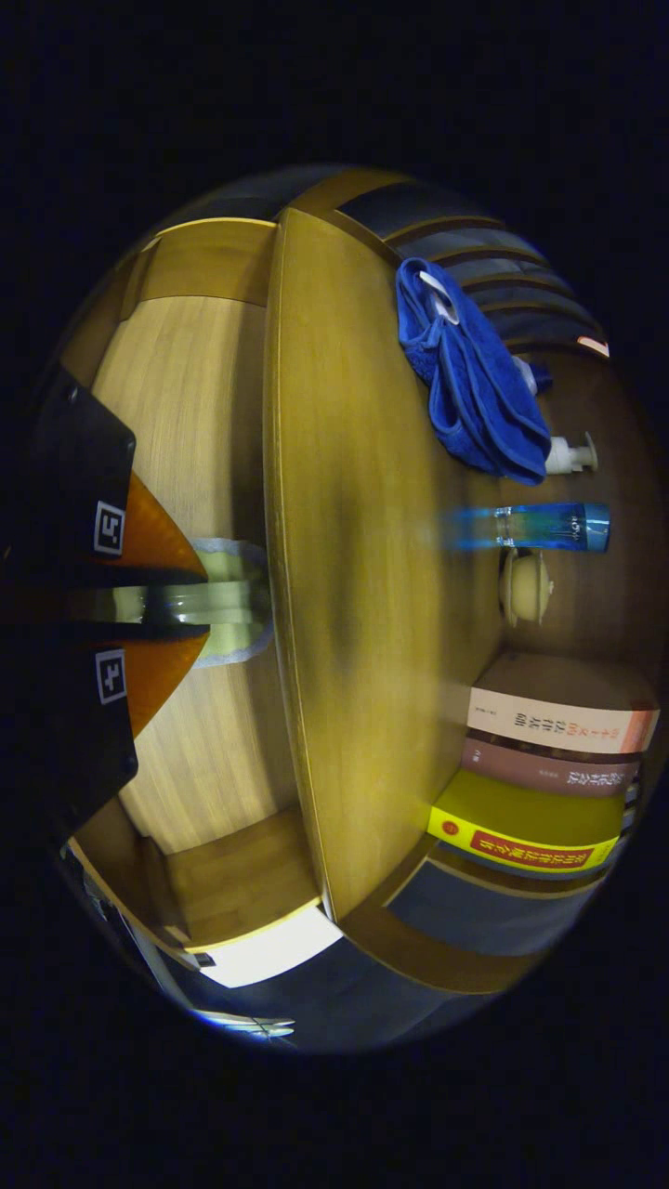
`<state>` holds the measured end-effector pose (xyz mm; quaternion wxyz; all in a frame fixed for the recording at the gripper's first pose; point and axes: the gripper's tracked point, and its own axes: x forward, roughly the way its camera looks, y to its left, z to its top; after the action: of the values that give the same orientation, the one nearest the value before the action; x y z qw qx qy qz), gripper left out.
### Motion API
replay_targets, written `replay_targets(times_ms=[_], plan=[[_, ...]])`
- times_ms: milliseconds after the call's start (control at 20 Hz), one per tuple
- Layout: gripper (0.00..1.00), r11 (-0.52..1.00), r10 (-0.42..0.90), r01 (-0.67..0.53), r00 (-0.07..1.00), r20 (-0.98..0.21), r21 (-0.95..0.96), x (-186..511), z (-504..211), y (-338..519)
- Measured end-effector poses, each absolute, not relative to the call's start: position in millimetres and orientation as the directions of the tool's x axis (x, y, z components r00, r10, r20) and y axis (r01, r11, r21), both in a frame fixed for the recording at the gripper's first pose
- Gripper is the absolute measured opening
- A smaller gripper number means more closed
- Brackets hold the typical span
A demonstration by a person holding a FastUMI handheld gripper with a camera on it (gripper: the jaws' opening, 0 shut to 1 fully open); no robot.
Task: Pull open the drawer, take out the items inside it, and place them on the countertop above the cabinet.
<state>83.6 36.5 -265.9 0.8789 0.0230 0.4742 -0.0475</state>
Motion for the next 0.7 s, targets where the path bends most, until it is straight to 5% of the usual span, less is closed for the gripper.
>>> replay_targets(times_ms=[700], plan=[[0.23, 0.995, -0.065, 0.104, 0.637, -0.768, 0.002, 67.0, -199.5, 51.7]])
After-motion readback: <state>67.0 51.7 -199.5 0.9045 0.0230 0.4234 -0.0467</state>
